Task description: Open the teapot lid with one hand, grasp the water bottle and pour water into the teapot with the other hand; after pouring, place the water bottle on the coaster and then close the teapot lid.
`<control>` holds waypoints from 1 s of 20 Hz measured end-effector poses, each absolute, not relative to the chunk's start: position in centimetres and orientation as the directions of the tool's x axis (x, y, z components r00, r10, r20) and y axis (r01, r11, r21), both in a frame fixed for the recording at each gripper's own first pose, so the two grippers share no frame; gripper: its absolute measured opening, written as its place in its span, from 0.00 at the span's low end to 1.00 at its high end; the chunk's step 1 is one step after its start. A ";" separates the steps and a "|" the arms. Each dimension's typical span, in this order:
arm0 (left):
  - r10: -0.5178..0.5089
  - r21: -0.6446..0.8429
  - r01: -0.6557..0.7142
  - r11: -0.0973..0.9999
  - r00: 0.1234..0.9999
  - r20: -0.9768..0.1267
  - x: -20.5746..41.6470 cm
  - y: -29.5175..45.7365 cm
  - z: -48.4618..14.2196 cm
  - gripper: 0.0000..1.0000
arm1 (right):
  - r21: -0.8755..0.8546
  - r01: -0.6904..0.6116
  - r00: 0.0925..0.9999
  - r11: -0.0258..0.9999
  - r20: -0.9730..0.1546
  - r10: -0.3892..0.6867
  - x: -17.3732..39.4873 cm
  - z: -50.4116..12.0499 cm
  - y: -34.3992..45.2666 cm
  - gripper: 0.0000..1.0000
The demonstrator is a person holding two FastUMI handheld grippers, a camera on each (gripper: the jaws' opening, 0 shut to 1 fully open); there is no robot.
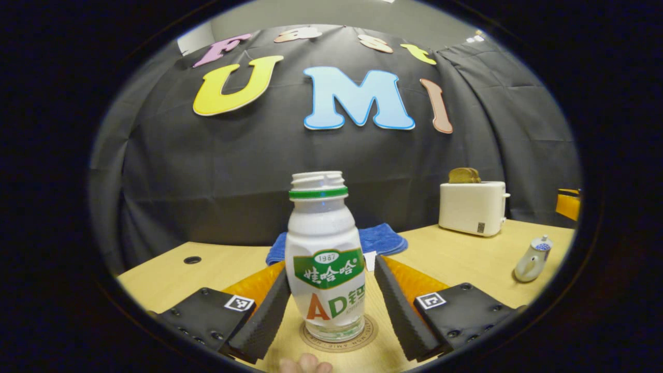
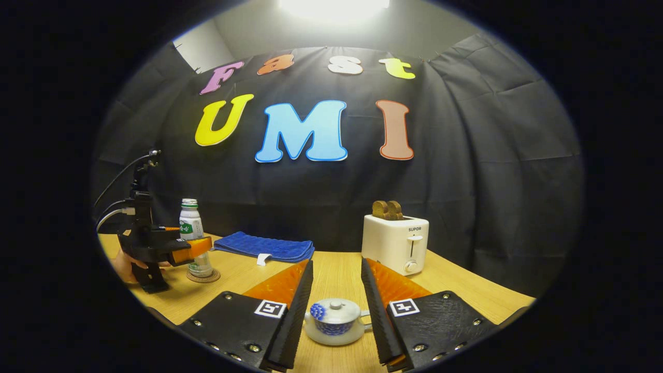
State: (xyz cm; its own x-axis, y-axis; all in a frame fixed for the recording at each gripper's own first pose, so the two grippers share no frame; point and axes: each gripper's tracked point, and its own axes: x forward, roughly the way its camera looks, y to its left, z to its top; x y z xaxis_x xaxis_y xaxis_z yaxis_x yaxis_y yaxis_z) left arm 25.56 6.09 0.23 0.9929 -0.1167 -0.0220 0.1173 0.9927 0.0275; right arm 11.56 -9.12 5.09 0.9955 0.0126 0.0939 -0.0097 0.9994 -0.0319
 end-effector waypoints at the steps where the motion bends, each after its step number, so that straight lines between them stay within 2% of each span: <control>1: -0.108 0.034 0.108 0.994 0.994 -0.015 25.1 6.1 0.4 1.00 | -0.029 -0.009 0.996 1.000 0.094 0.012 11.6 5.0 -9.2 0.58; 8: -0.086 0.044 0.085 0.995 0.996 0.007 23.5 6.3 0.9 1.00 | -0.018 -0.015 0.994 1.000 0.105 0.017 11.4 5.4 -9.1 0.58; 9: -0.085 0.035 0.085 0.996 0.996 0.010 23.2 6.3 0.9 0.92 | -0.018 -0.015 0.994 1.000 0.105 0.017 11.4 5.4 -9.2 0.58; 13: -0.059 0.005 0.059 0.998 0.998 0.005 21.0 6.8 1.0 1.00 | -0.013 -0.031 0.993 0.999 0.116 0.032 11.0 5.6 -8.5 0.58; 17: -0.009 -0.013 0.010 1.000 0.999 0.046 14.9 7.4 2.8 1.00 | -0.012 -0.049 0.996 0.999 0.068 0.050 9.9 4.4 -7.0 0.58; 20: -0.013 -0.043 0.016 0.999 0.998 0.060 8.6 5.1 3.3 1.00 | 0.013 -0.063 0.998 0.998 0.026 0.062 6.3 3.1 -4.6 0.92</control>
